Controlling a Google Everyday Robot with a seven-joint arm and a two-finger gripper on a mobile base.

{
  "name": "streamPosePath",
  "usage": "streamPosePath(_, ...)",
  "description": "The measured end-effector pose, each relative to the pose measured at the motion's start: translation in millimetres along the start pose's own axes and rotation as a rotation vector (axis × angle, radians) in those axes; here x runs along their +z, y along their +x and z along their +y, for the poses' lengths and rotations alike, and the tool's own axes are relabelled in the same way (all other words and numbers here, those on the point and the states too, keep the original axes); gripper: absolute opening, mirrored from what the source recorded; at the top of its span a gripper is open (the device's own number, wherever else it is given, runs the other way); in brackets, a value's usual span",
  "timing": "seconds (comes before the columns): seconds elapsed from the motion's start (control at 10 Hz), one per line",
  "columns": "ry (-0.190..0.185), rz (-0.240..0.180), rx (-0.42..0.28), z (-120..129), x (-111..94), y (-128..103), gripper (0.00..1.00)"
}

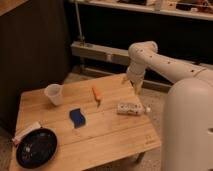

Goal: Stand the bottle upright

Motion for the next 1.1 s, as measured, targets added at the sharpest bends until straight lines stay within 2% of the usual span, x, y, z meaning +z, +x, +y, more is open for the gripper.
streamPosePath(0.1,0.010,-0.010,0.131,14.6,2.0,7.5,0.62)
streamPosePath(0.2,0.027,-0.020,0.227,28.5,4.1,14.0,0.62)
streamPosePath(0.3,0.061,-0.027,0.284,39.1,5.4,19.5,0.62)
streamPosePath(0.4,0.081,-0.027,0.316,49.9,9.5,25.4,0.62)
streamPosePath(0.6,0.093,-0.032,0.349,60.0,18.5,31.5,0.62)
streamPosePath(0.8,0.092,-0.012,0.379,73.8,29.1,51.5,0.62)
streamPosePath(1.1,0.088,-0.010,0.374,72.1,32.3,54.0,0.62)
